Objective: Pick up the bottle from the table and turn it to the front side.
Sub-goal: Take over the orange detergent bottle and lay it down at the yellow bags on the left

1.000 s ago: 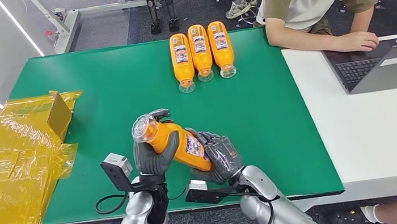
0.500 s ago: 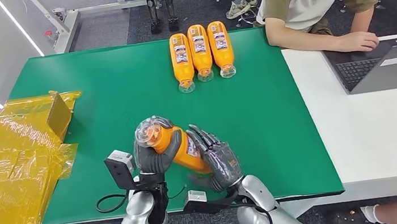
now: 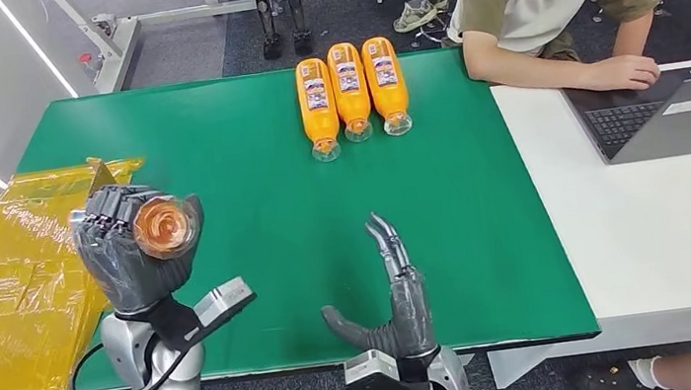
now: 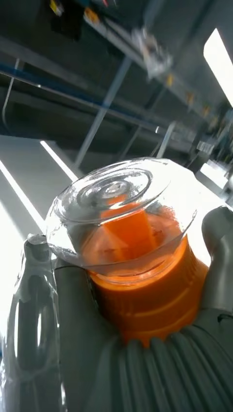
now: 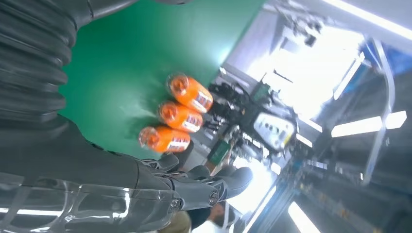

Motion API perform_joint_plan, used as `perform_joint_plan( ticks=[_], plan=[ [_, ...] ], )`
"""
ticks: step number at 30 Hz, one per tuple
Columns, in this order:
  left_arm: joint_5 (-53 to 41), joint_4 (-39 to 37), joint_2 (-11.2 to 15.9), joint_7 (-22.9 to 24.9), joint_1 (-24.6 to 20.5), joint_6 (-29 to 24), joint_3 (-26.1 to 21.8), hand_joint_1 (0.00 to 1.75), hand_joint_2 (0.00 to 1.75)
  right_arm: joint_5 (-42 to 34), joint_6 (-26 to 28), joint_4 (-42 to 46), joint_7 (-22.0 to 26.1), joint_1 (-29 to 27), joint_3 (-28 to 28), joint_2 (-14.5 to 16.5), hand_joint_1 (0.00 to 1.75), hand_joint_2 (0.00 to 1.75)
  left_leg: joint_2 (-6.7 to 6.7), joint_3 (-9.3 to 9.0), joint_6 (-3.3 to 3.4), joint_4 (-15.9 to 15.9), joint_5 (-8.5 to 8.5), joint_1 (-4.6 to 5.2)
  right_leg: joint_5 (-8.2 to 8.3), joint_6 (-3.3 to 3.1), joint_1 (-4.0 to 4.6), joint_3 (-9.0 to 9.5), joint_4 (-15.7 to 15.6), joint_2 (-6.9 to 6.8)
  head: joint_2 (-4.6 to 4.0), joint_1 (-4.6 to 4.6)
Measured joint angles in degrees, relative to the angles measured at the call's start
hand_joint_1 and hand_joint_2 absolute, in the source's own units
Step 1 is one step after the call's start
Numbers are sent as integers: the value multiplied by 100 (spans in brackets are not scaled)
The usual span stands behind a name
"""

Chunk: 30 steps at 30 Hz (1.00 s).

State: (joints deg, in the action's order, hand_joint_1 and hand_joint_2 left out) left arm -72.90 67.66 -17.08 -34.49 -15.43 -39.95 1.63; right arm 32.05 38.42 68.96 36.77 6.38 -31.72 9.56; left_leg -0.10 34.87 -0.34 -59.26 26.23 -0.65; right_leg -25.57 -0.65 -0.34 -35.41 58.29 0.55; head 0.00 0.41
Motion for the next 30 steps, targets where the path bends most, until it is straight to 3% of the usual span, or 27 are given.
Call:
perform_joint_plan(
  ticks=[3,6,10,14,21,26,30],
  plan=[
    [-808,7,166,662,-168,-2,-436,175,175,-357,0,405,219,-186,151,6,0,175,2,-3,-3,0,-3,0,3,-3,0,1,0,0,0,1],
    [-1386,-184,590,1592,-384,-1,-505,175,175,-878,-2,846,312,-350,238,-4,0,175,2,-4,-6,0,-6,-1,4,-5,0,0,2,0,0,2],
    [-1642,-915,1226,2375,-779,0,-371,175,175,-1141,-2,1393,341,-513,290,-26,0,175,4,-10,-10,0,-9,-2,4,-6,0,-2,3,6,0,1],
    [-1681,-1976,1712,2865,-1264,1,111,175,175,-1114,-4,1829,347,-633,302,-42,0,175,10,-10,-11,1,-9,-1,6,-8,0,-2,6,13,-1,0],
    [-1691,-3509,2101,3046,-1813,129,1012,175,175,-1176,-4,2189,347,-691,292,-50,0,175,14,-8,-12,1,-8,2,7,-10,-2,-2,5,18,-1,2],
    [-1654,-4333,2266,2856,-1885,821,1671,175,175,-1372,-7,2231,346,-614,211,-60,0,175,17,-7,-12,1,-7,0,7,-10,-2,-4,6,22,-1,2],
    [-1659,-4713,2330,2993,-1875,1301,1911,175,175,-1400,-7,2226,345,-514,138,-58,0,175,16,-6,-13,2,-7,-1,7,-11,-2,-6,6,21,0,1]
  ],
)
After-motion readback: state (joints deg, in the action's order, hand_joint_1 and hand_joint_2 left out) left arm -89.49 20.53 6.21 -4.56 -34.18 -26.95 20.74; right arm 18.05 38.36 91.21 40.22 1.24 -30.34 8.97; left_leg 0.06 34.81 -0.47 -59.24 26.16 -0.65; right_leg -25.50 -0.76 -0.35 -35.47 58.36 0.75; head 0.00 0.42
